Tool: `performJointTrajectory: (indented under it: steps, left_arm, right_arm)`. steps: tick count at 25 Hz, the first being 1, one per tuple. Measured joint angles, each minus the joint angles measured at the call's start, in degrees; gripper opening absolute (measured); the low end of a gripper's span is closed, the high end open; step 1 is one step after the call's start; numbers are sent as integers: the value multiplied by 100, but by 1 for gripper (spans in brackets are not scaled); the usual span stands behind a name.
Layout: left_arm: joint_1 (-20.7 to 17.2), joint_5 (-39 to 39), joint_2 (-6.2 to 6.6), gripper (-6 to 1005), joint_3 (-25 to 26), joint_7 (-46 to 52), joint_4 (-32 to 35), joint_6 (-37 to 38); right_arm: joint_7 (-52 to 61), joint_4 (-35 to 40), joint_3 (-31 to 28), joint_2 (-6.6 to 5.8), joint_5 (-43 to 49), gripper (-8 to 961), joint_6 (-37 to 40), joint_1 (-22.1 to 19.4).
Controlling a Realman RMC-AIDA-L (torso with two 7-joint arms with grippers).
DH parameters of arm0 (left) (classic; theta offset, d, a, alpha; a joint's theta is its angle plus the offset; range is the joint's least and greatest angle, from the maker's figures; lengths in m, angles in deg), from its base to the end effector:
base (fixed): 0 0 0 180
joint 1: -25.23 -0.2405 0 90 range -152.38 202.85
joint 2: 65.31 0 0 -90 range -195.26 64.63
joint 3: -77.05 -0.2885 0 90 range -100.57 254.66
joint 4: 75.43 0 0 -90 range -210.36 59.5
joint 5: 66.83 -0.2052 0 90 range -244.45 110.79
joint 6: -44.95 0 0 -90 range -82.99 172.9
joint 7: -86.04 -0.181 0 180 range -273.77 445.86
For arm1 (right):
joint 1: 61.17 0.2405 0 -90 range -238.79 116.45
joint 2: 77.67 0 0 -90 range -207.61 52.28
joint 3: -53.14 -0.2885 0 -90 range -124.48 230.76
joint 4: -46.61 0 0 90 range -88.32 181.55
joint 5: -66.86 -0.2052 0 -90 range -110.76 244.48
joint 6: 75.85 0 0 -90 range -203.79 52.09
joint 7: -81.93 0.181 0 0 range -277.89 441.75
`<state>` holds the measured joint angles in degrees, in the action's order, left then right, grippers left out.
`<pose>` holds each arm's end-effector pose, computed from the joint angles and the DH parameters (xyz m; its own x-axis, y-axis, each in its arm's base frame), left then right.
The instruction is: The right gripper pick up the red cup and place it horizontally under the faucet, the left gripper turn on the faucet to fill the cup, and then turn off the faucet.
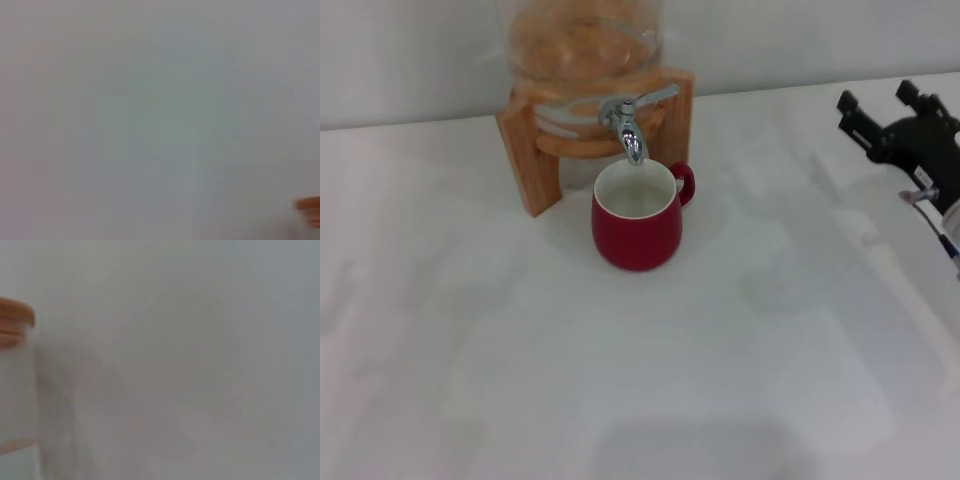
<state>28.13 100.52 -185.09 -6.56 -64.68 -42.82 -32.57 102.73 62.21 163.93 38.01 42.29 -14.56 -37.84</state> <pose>-0.3300 0.2966 0.0345 0.5415 -0.2888 0.7896 0.7451 -0.2701 -0.6098 0.3434 0.3952 -0.0036 0.6093 0.0345 -0.7922 -0.7747 -0.1873 -0.6040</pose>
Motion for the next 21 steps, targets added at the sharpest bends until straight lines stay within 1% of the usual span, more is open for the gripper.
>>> performJointTrajectory:
  steps: [4, 7, 9, 15, 21]
  left_arm:
    - [351, 26, -23, 840, 635, -12, -733, -345]
    - [455, 31, -14, 840, 993, -29, -1002, -581]
    - [460, 32, -15, 840, 1200, -50, -1064, -682]
    - [440, 36, -20, 840, 1571, -66, -1173, -728]
    - [518, 40, -12, 840, 1601, -75, -1348, -738]
  right_arm:
    - [-155, 4, -225, 14, 3, 844, 6, 81]
    - [-184, 5, -297, 2, -1, 844, 7, 114]
    - [-206, 5, -318, -2, -8, 844, 6, 102]
    - [-215, 2, -562, 11, -57, 844, 7, 42]
    - [-222, 3, -674, 29, -64, 844, 226, -49]
